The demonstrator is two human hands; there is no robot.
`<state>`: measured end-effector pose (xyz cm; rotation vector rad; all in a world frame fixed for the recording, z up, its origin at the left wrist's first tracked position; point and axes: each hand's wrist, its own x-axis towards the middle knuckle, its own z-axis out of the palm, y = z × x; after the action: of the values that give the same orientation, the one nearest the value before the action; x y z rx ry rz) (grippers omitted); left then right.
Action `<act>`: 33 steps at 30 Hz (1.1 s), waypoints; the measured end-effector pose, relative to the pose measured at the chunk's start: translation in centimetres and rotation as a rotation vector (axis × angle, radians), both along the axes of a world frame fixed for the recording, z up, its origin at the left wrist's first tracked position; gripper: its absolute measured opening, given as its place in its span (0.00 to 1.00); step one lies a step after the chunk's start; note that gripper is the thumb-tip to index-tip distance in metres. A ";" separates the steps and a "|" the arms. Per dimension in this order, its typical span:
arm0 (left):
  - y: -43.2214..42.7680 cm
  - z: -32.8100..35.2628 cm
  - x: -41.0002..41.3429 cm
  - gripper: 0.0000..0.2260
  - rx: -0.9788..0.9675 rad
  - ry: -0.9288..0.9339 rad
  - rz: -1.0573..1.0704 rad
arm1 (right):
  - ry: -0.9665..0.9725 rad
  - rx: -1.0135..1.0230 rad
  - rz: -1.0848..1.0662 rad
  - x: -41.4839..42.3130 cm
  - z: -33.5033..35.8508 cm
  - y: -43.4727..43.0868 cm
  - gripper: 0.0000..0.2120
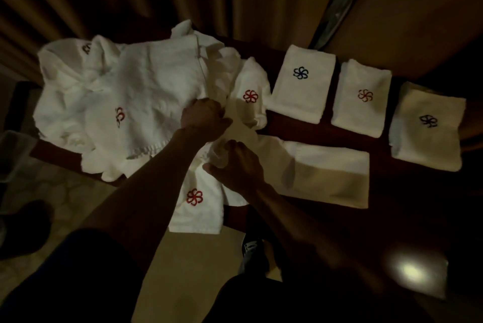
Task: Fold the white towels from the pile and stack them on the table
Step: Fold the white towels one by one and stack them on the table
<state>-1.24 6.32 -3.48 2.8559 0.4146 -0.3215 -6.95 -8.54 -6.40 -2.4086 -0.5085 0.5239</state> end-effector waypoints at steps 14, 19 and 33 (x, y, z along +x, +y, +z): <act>0.9 -0.9 -0.8 0.15 -0.427 -0.127 0.132 | -0.089 0.042 -0.109 -1.0 -0.6 1.3 0.15; 0.5 -0.5 -1.0 0.15 -0.434 -0.161 0.133 | -0.070 0.084 -0.075 -0.5 0.3 -0.5 0.13; -10.4 2.4 2.7 0.07 -0.655 -0.348 0.197 | -0.111 0.099 -0.396 2.4 4.0 -11.0 0.13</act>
<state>1.46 -4.08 -1.10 2.1513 0.4195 0.0738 -4.54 -19.50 -2.41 -2.3664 -0.0907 0.1887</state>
